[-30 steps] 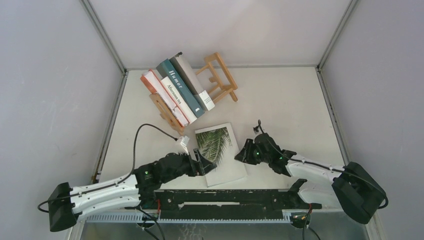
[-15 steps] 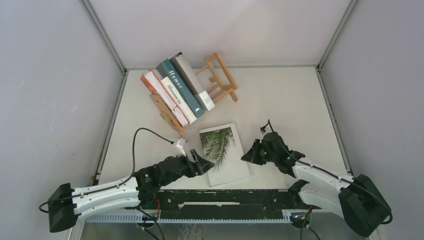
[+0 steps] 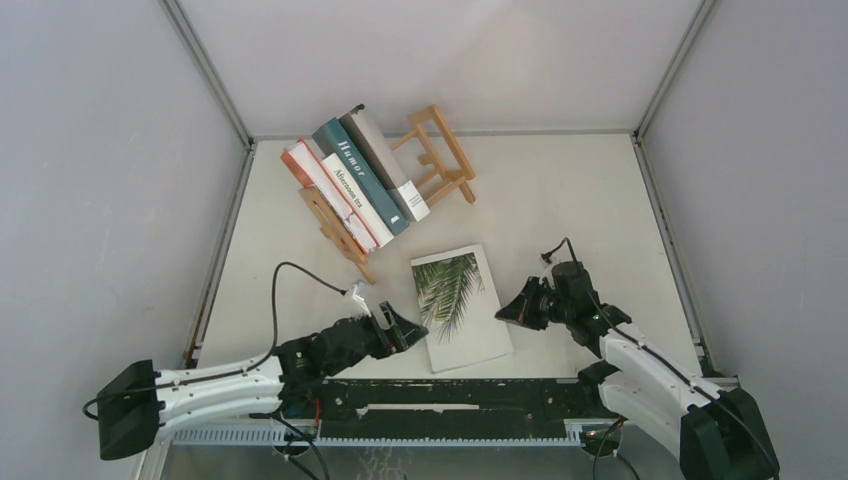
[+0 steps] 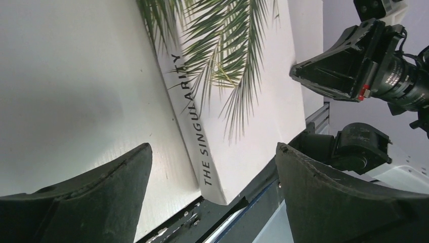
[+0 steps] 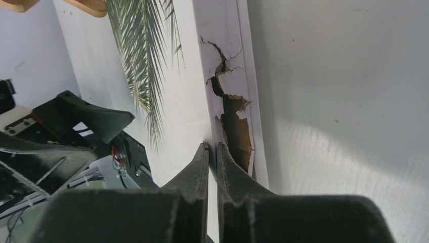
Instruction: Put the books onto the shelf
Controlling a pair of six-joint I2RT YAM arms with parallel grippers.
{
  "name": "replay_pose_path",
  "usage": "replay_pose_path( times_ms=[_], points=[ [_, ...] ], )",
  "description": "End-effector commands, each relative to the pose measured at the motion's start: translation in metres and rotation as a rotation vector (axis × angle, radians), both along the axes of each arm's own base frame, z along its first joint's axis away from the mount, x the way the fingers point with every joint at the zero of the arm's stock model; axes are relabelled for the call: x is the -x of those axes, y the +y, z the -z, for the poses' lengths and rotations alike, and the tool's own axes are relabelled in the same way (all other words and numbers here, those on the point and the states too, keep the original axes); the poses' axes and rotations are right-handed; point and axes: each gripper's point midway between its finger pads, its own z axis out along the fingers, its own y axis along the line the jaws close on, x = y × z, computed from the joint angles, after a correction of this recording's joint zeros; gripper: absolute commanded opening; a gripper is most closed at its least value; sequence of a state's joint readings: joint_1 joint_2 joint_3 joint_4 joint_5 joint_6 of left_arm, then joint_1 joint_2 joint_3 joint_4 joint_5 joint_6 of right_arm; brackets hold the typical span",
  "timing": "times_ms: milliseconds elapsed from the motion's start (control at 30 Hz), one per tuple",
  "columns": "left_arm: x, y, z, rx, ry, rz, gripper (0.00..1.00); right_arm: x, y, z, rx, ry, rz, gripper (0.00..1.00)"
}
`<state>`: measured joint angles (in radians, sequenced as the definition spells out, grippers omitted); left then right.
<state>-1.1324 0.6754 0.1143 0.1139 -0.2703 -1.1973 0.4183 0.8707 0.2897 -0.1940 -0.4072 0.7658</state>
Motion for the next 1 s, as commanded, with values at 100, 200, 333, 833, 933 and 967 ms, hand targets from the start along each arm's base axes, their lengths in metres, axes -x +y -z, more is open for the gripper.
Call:
replay_pose_path(
  times_ms=[100, 200, 333, 833, 933, 967],
  points=[
    [-0.007, -0.014, -0.010, 0.095, -0.017, -0.022, 0.97, 0.008, 0.002, -0.022, -0.134, 0.080, 0.005, 0.00],
    [-0.008, -0.020, -0.010, 0.098, -0.013, -0.015, 0.98, 0.011, 0.002, -0.028, -0.175, 0.102, 0.006, 0.00],
    [-0.011, -0.030, -0.013, 0.112, -0.007, -0.010, 1.00, 0.015, 0.002, -0.034, -0.218, 0.127, 0.011, 0.00],
    [-0.020, -0.062, -0.027, 0.201, 0.014, -0.002, 1.00, 0.036, 0.002, -0.029, -0.306, 0.207, 0.020, 0.00],
    [-0.019, -0.071, -0.031, 0.227, 0.022, 0.017, 0.98, 0.038, 0.002, -0.028, -0.314, 0.211, 0.024, 0.00],
    [-0.018, -0.074, -0.033, 0.238, 0.025, 0.026, 0.97, 0.038, 0.002, -0.027, -0.315, 0.213, 0.025, 0.00]
  ],
)
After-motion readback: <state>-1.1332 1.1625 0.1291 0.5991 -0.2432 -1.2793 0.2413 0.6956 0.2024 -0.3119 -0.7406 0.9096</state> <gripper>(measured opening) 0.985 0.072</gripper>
